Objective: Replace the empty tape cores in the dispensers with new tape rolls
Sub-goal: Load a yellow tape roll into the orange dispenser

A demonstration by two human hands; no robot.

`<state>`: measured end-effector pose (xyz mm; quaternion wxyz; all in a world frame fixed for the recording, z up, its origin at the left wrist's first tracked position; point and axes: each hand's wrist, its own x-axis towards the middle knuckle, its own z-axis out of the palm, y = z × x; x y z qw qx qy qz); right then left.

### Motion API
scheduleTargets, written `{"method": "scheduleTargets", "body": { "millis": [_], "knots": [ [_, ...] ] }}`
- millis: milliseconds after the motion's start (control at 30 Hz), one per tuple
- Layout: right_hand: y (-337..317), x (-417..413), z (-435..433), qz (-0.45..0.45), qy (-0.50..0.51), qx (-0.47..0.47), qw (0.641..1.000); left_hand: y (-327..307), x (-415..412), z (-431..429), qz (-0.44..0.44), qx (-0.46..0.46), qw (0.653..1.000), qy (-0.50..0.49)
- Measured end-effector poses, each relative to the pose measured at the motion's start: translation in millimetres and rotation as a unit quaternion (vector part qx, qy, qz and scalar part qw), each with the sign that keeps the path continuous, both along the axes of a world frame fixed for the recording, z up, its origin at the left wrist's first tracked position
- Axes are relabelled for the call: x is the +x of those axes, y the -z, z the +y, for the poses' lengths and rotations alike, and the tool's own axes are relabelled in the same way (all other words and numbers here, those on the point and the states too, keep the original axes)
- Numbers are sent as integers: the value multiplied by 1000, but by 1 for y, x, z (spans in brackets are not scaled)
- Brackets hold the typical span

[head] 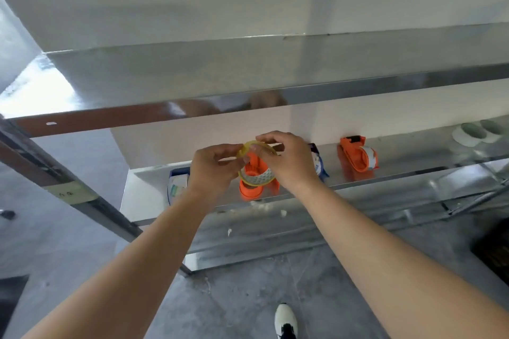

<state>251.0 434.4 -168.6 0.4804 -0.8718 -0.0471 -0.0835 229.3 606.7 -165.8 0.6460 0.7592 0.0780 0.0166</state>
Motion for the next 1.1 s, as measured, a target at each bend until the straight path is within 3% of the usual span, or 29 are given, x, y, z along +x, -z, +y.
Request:
{"method": "scheduleTargets", "body": {
  "millis": [267, 600, 933, 1100],
  "knots": [
    [31, 45, -20, 23, -51, 28, 998, 33, 24, -24, 52, -21, 997, -55],
    [61, 84, -18, 85, -22, -24, 996, 74, 43, -24, 96, -53, 991, -73],
    [107, 94, 10, 134, 54, -8, 989, 117, 54, -6, 146, -62, 985, -61],
    [127, 92, 7, 138, 23, -18, 990, 135, 60, -3, 177, -80, 978, -79]
  ]
}}
